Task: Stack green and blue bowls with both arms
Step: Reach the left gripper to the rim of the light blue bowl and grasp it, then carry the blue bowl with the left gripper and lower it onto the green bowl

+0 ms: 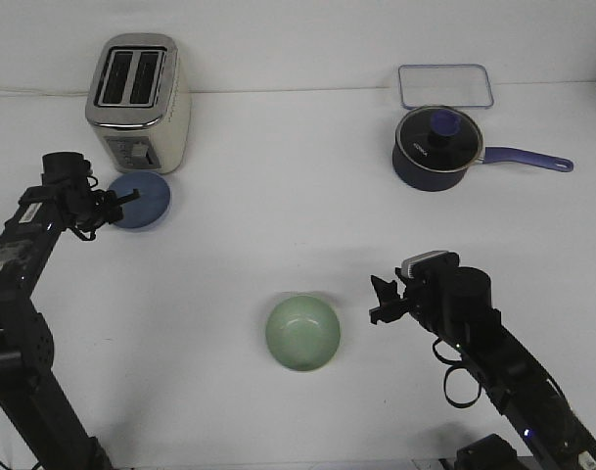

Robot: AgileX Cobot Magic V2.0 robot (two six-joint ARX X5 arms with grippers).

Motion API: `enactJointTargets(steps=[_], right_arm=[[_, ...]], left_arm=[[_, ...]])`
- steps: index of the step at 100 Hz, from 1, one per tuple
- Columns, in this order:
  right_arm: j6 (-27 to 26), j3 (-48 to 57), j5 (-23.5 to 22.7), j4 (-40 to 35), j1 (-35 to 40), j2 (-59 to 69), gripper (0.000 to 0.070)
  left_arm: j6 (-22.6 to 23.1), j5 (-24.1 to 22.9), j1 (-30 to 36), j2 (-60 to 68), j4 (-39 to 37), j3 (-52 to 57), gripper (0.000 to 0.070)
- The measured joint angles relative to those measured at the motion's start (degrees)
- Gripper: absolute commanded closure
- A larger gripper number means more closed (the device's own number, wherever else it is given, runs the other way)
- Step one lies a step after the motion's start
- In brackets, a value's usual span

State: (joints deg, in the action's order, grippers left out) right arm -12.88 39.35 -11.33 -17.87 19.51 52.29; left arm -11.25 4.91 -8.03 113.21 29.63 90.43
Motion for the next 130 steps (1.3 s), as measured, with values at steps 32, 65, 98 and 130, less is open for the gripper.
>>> enactJointTargets(steps=[32,65,98,130], right_arm=[[0.0,0.0,0.0,0.7,0.0,0.0,0.0357],[0.0,0.0,0.2,0.8,0.0,0.0,0.0357],[0.0,0.0,0.2,0.7,0.0,0.0,0.0357],[0.0,0.0,0.2,0.6,0.0,0.0,0.0357]], left_arm=[[2.4,8.8,0.3,-15.4,8.7,0.5,0.0686],[4.5,17.8,12.3,-32.2,16.3,1.2,0.0685],[5.2,16.1,38.8,-30.0,13.7,-8.5,0.0686],[4.4,14.9,45.5,-27.4,6.1,-20.0,0.0686]])
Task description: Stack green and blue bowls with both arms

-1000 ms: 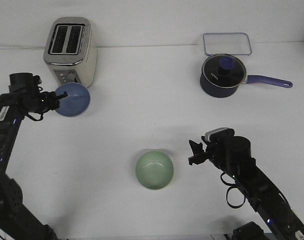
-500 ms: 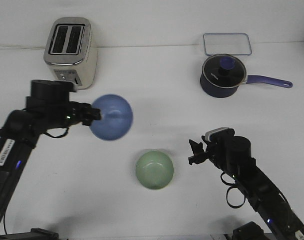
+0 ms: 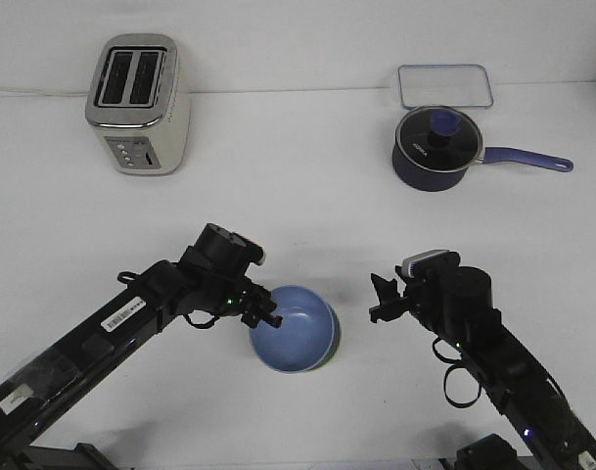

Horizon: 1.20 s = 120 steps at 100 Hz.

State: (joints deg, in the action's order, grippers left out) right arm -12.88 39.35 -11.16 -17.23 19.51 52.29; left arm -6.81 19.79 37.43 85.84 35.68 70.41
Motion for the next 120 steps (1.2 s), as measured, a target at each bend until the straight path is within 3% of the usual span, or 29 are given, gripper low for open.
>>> enactJointTargets(steps=[32,36,45,51,76,91,101,105,112,117,120], right_arm=[[0.0,0.0,0.0,0.0,0.0,0.0,0.0357],[0.0,0.0,0.0,0.0,0.0,0.0,0.0357],[0.0,0.0,0.0,0.0,0.0,0.0,0.0357],[0.0,0.0,0.0,0.0,0.0,0.0,0.0357],[0.0,0.0,0.5,0.0,0.0,0.0,0.0357],[0.8,0.0,0.9,0.2,0.0,0.0,0.0361],[1.4,0.0,2.4,0.7,0.0,-0.4,0.0391],[1.9,0.0,2.8,1.2,0.0,-1.0,0.0433],[2.8,0.0,4.3,1.7,0.0,-2.8,0.0561],[3.7,0.0,5.4,1.8,0.0,-4.8,0.0646],[4.1,0.0,6.2,1.8,0.0,-6.1,0.0690]], left_arm=[[-0.2,0.0,2.5,3.6,-5.0,-0.2,0.0671],[-0.2,-0.1,2.5,4.2,-4.9,-0.2,0.0607],[-0.3,-0.9,2.5,4.6,-5.1,-0.2,0.0364],[-0.4,-1.5,2.6,4.6,-5.7,-0.2,0.0302],[-0.2,-2.4,1.6,2.3,-6.6,-0.2,0.0304],[0.1,-9.8,-3.2,-8.1,-13.3,-0.2,0.0308],[2.1,-15.5,-7.7,-16.4,-17.9,0.0,0.0324],[3.3,-17.7,-9.7,-19.1,-19.1,0.2,0.0334],[5.6,-21.2,-13.4,-23.3,-19.3,0.5,0.0478],[7.0,-22.6,-16.3,-25.5,-18.1,0.6,0.0690],[7.9,-22.8,-18.2,-26.5,-17.0,0.5,0.0688]])
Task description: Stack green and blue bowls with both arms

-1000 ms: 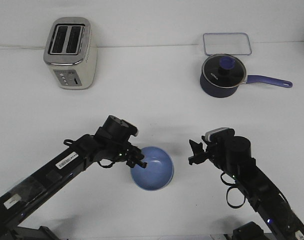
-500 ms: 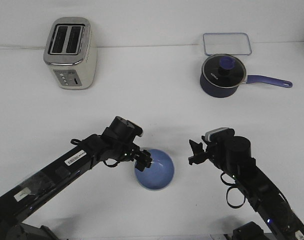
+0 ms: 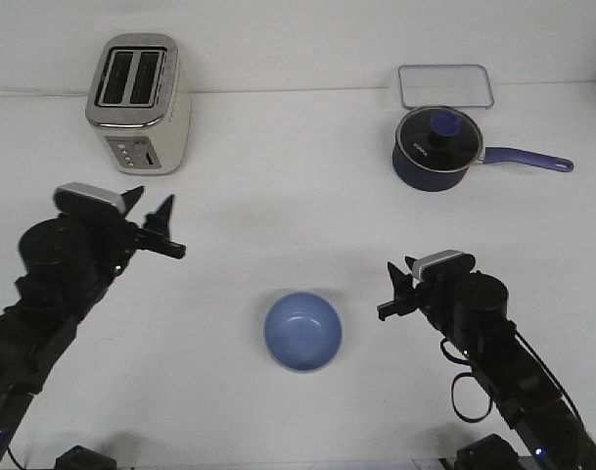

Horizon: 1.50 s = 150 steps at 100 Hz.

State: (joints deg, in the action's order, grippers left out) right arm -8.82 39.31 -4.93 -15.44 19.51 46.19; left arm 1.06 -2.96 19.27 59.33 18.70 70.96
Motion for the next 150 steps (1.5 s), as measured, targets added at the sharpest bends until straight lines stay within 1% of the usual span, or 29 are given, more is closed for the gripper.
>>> enactJointTargets(steps=[1,9,17,25,32,41,48,55,63,82,135,143,150], right_arm=[[0.1,0.0,0.3,0.0,0.0,-0.5,0.0700],[1.2,-1.3,3.4,1.8,0.0,-5.1,0.0700],[2.0,-5.0,4.7,4.7,0.0,-11.4,0.0700],[2.7,-10.1,5.4,5.9,0.0,-18.9,0.0700],[3.1,-14.3,7.6,5.5,0.0,-25.7,0.0700],[3.4,-17.8,10.8,5.2,0.0,-33.8,0.0700],[3.5,-18.4,12.6,5.1,0.0,-37.5,0.0700],[3.5,-18.4,15.2,5.9,0.0,-38.5,0.0700],[3.5,-18.4,17.2,5.5,0.0,-38.5,0.0700],[3.6,-18.4,17.2,5.5,0.0,-38.4,0.0700],[3.7,-18.4,17.2,5.5,0.0,-38.4,0.0700],[3.7,-18.4,17.2,5.5,0.0,-38.4,0.0700],[3.7,-18.4,17.2,5.5,0.0,-38.4,0.0700]], left_arm=[[0.2,0.0,-0.7,-0.3,0.4,0.0,0.0681],[1.8,-0.1,-5.7,-3.0,0.4,-2.6,0.0688],[2.9,0.1,-10.2,-7.3,-3.5,-9.4,0.0688],[3.6,2.2,-13.9,-13.4,-10.6,-18.7,0.0689],[4.0,4.9,-16.5,-20.0,-19.2,-27.7,0.0688],[4.0,5.8,-18.6,-27.6,-29.5,-38.6,0.0688],[3.9,5.9,-19.1,-31.5,-33.3,-44.7,0.0688],[3.7,5.7,-19.4,-32.8,-32.8,-48.4,0.0688],[2.8,5.7,-19.4,-32.2,-31.5,-49.4,0.0685],[1.0,5.7,-19.4,-32.8,-34.8,-48.7,0.0685],[1.0,5.7,-19.4,-33.0,-34.4,-48.6,0.0686],[1.2,5.7,-19.4,-34.7,-33.0,-48.7,0.0685],[1.4,5.7,-19.7,-37.2,-33.4,-50.2,0.0686]])
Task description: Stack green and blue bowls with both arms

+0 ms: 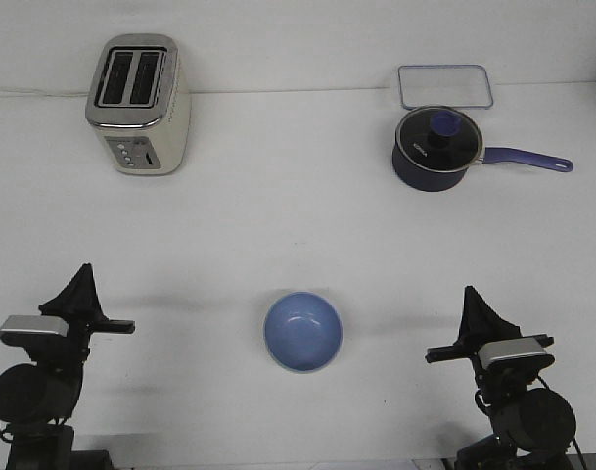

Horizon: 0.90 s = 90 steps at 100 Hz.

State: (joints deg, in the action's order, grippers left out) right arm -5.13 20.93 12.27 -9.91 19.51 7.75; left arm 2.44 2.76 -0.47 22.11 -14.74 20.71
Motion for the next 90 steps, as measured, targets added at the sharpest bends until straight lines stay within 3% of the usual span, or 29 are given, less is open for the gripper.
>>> enactJointTargets(steps=[17,31,90], right_arm=[[0.0,0.0,0.0,0.0,0.0,0.0,0.0700],[0.0,0.0,0.0,0.0,0.0,0.0,0.0700],[0.2,0.0,0.0,0.1,0.0,0.0,0.0700]], left_arm=[[-0.3,0.0,-0.9,-10.0,0.1,-10.9,0.0686],[-2.3,0.0,-0.9,-17.3,4.5,-18.7,0.0685],[-3.5,0.0,-0.9,-21.6,6.3,-18.8,0.0685]])
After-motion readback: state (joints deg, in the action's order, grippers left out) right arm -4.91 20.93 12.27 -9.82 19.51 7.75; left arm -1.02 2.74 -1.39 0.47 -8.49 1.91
